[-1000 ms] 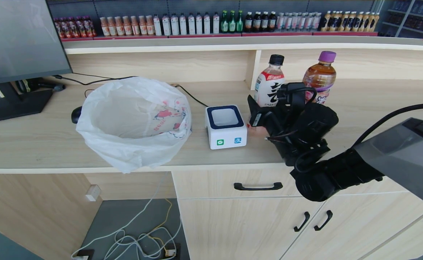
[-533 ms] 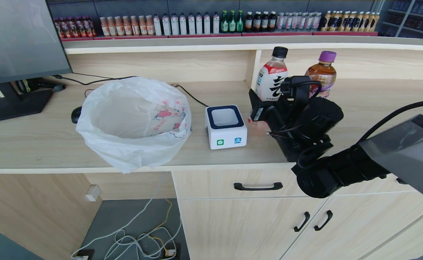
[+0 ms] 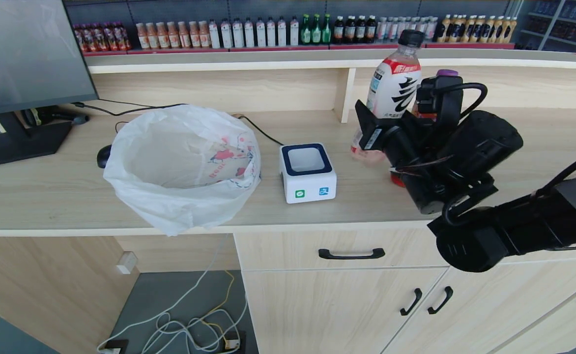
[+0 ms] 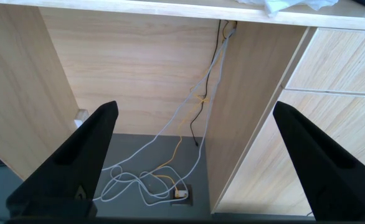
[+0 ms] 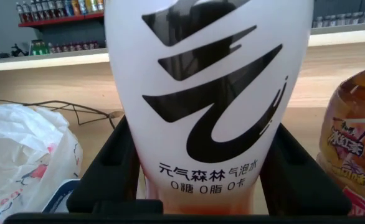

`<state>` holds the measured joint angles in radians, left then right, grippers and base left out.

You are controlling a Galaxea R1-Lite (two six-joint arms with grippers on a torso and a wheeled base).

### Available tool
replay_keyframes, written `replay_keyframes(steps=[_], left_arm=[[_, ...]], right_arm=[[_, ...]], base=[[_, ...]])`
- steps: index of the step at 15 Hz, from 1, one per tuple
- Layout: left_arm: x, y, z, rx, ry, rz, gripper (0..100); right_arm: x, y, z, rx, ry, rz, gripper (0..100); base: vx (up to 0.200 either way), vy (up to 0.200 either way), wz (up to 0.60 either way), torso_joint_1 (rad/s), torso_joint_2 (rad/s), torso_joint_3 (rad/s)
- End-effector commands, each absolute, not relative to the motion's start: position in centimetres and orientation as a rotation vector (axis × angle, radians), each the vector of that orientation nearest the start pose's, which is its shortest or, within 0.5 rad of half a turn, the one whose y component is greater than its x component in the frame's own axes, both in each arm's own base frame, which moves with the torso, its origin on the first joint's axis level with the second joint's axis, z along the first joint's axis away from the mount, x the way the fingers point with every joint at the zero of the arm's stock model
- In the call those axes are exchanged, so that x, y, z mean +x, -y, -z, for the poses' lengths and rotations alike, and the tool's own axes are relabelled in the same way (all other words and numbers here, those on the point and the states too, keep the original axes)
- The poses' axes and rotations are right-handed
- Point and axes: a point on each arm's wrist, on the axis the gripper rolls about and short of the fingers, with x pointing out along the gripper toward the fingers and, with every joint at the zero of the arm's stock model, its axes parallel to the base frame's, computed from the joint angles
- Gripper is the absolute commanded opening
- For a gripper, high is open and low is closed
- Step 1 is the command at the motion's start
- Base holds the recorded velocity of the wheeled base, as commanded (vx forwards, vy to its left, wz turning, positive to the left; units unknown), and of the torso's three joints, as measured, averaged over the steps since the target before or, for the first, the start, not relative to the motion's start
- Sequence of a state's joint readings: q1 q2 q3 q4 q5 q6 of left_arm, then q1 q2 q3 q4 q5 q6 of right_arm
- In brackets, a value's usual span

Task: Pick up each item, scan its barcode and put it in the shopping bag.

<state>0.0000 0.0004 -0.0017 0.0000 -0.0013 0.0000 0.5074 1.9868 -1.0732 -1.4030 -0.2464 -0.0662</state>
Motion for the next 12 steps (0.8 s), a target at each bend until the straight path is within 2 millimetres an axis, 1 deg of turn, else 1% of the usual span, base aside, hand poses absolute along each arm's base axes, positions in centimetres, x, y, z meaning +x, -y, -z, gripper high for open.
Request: replay_keyframes(steps=[1,3,4,5,8,9,11,12], left_arm=[[-2.3,0.0,-7.6,0.0,0.002,0.002,100],[-2.3,0.0,-7.6,0.0,0.002,0.002,100],[-2.3,0.0,-7.6,0.0,0.002,0.0,100],[-2.3,0.0,-7.6,0.0,0.002,0.002,100],[-2.3,0.0,-7.6,0.0,0.002,0.002,100],[-2.3,0.0,-7.6,0.0,0.002,0.002,100],[-2.3,0.0,-7.6,0.0,0.002,0.002,100],[-2.3,0.0,-7.6,0.0,0.002,0.002,100]], right_arm=[[30.2,-16.8,-26.2,0.147,0.53,-0.254,0],[28.4,-16.0,-27.1,0.155,0.541,-0.261,0],[27.5,-15.5,-27.0,0.147,0.533,-0.275,0],[27.2,-15.4,-26.9,0.144,0.53,-0.282,0],[24.0,-13.9,-25.5,0.124,0.469,-0.327,0],[23.6,-13.7,-25.2,0.136,0.457,-0.336,0],[21.8,-13.4,-24.4,0.146,0.422,-0.365,0],[21.3,-13.5,-24.1,0.15,0.407,-0.38,0]], base=[[0.0,0.0,0.0,0.0,0.0,0.0],[0.0,0.0,0.0,0.0,0.0,0.0],[0.0,0.0,0.0,0.0,0.0,0.0],[0.0,0.0,0.0,0.0,0.0,0.0],[0.0,0.0,0.0,0.0,0.0,0.0],[0.0,0.0,0.0,0.0,0.0,0.0],[0.0,0.0,0.0,0.0,0.0,0.0],[0.0,0.0,0.0,0.0,0.0,0.0]])
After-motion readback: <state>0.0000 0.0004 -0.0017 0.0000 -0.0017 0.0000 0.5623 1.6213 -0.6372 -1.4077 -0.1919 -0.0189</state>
